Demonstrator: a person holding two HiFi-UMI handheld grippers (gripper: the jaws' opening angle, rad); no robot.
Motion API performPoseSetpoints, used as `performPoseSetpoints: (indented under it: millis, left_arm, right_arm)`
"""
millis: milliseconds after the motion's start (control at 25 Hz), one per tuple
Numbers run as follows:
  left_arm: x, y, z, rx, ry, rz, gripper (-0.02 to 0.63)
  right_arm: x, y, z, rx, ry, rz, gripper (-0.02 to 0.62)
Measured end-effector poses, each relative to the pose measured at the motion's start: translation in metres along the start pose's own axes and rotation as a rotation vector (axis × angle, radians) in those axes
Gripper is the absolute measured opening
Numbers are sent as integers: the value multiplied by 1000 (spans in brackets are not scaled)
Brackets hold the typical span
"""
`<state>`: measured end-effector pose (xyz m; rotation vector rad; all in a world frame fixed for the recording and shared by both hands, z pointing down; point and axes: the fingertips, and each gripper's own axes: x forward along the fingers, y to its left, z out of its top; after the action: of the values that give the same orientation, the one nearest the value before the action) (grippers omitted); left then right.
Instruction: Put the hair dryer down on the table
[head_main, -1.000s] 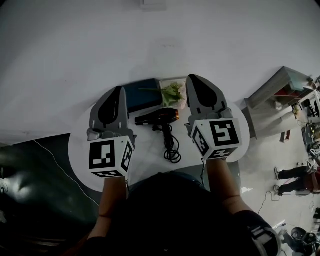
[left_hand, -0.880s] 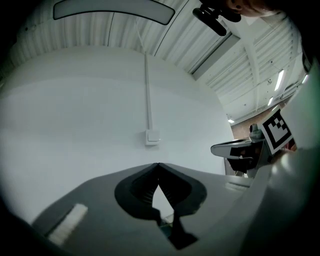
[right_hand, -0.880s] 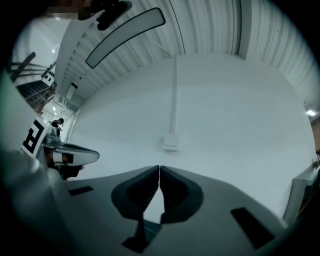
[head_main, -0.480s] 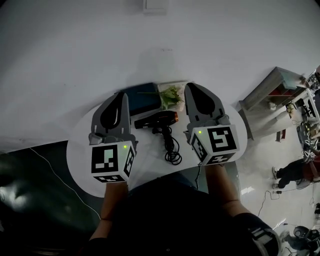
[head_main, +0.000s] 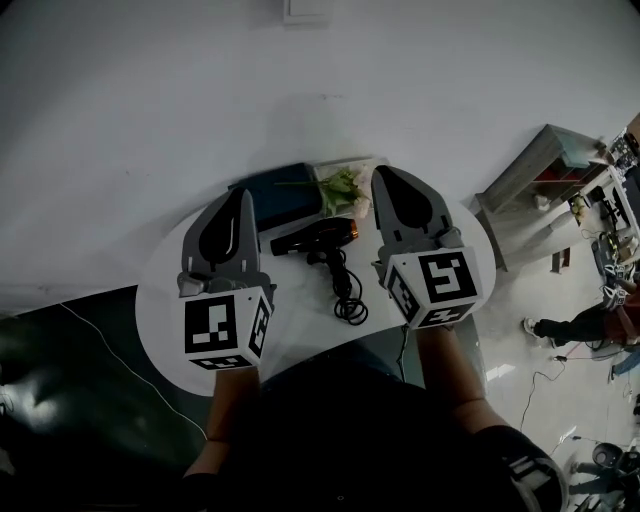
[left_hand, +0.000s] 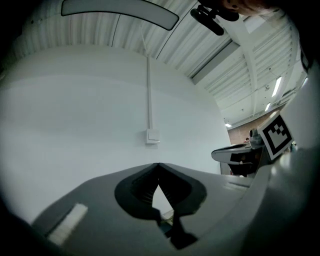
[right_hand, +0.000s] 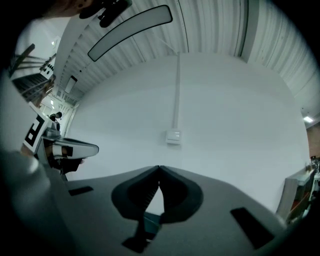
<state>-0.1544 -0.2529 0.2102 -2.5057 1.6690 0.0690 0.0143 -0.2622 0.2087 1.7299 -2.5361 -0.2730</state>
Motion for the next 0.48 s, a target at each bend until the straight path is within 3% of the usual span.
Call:
performPoseSetpoints:
  millis: [240,480]
  left_arm:
    - [-2,2,-4,-13,-3,-4,12]
    - [-4,4,-2,-1,-5,-6,12]
  right_arm:
    - [-7,-2,-7,41,11,-9,14]
    - [-7,2,-6,18,14,-14,14]
